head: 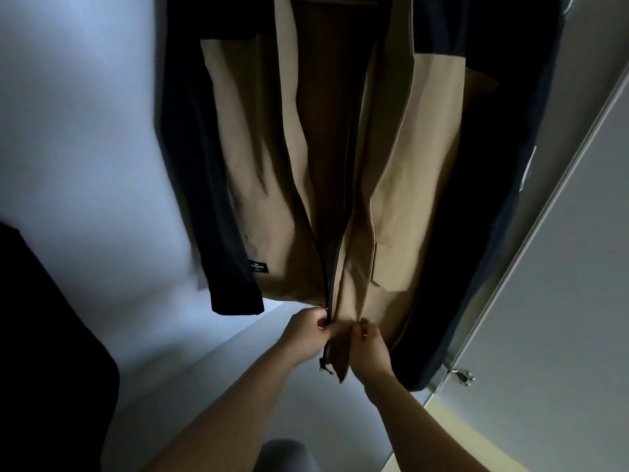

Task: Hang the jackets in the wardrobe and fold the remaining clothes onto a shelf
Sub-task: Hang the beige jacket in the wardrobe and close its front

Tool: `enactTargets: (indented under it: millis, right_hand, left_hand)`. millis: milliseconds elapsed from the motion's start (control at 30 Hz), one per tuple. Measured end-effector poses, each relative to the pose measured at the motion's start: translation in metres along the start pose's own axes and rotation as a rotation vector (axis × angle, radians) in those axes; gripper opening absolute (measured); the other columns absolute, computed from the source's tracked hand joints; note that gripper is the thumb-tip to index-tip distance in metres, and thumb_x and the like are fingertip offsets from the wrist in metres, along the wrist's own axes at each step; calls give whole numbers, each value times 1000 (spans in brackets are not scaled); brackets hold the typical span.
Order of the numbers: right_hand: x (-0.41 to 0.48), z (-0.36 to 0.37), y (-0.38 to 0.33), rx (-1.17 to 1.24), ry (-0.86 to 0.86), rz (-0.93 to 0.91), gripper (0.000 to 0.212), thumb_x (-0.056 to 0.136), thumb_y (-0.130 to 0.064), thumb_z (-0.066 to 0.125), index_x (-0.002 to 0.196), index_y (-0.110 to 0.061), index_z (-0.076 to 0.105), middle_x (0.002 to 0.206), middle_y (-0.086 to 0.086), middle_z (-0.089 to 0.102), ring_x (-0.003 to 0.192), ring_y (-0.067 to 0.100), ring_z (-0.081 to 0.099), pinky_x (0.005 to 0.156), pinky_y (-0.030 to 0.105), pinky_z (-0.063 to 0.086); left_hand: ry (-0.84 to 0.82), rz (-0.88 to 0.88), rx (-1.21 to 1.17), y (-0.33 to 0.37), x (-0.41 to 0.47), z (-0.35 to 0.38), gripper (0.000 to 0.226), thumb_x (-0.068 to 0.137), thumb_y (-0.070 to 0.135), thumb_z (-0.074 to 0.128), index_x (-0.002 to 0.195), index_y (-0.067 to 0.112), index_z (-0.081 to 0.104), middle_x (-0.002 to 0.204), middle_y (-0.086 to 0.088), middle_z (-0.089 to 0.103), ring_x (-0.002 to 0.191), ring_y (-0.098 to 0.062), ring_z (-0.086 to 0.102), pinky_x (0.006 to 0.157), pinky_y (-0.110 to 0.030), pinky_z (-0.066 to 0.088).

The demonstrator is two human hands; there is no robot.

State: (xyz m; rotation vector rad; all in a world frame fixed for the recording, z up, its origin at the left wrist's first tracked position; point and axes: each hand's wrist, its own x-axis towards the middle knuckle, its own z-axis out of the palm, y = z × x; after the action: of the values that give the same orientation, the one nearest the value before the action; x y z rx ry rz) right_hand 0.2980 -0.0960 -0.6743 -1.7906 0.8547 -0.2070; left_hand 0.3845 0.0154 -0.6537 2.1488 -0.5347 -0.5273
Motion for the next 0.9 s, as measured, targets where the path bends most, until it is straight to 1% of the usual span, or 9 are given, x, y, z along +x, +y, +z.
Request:
enactTargets:
  millis: [67,167,267,367,433,500,633,767,900]
  right_hand:
    - [2,0,6,-35,27,-3,19,107,-35,40,115,-20,47,93,4,65,79,21,66,67,36,54]
    - [5,-2,22,-137,63,-16,15,104,-33,48,111,-21,43,102,5,65,81,22,64,65,34,50]
    - [2,1,40,-168,78,72,25,102,-41,51,109,-20,40,112,11,64,87,27,62,70,33,47]
    - [-1,2,50,-219,23,207,44,102,-54,40,113,-12,48,109,14,66,93,34,67,77,41,54]
    - [-3,-2,51,-226,-82,318,61,101,-61,30,107,-8,60,95,13,73,78,32,74,66,37,57]
    - [-5,-4,48,-133,-122,435,72,100,-66,26,95,-6,66,81,10,76,59,25,71,50,26,46]
    - [-3,-5,42,11,-118,404,53,104,-47,32,94,-9,67,88,12,76,60,18,67,52,23,41]
    - [1,-5,46,166,-203,335,22,89,-26,52,100,-15,68,95,10,75,76,22,68,63,30,45]
    - [8,3,56,311,-264,332,28,85,-19,59,113,-18,56,91,13,77,73,22,70,67,33,46]
  left_hand:
    - [-7,-11,9,-8,0,9,15,100,44,57,94,31,60,86,13,64,87,-16,64,72,-25,51]
    - [22,-10,66,-12,3,19,22,103,47,50,96,26,54,86,6,62,82,-15,65,73,-32,57]
    - [30,10,91,-12,7,26,28,103,47,50,111,22,58,106,4,66,97,-15,64,81,-31,57]
    - [-74,45,34,-12,10,31,35,94,37,68,124,20,61,119,2,68,104,-16,65,83,-27,58]
    - [-126,40,85,-15,11,36,44,89,37,76,127,19,63,120,2,69,107,-19,66,86,-29,58]
    - [-129,7,136,-18,12,39,47,89,44,74,125,16,63,116,0,70,105,-20,68,82,-28,58]
    - [-61,54,219,-20,19,36,35,92,49,68,105,17,67,95,1,70,85,-16,68,66,-21,49]
    - [-27,55,114,-18,31,37,28,89,45,71,101,19,68,91,5,69,82,-13,66,76,-31,57]
    - [18,61,89,-25,43,43,26,89,45,71,83,20,65,79,5,67,76,-16,65,65,-27,50]
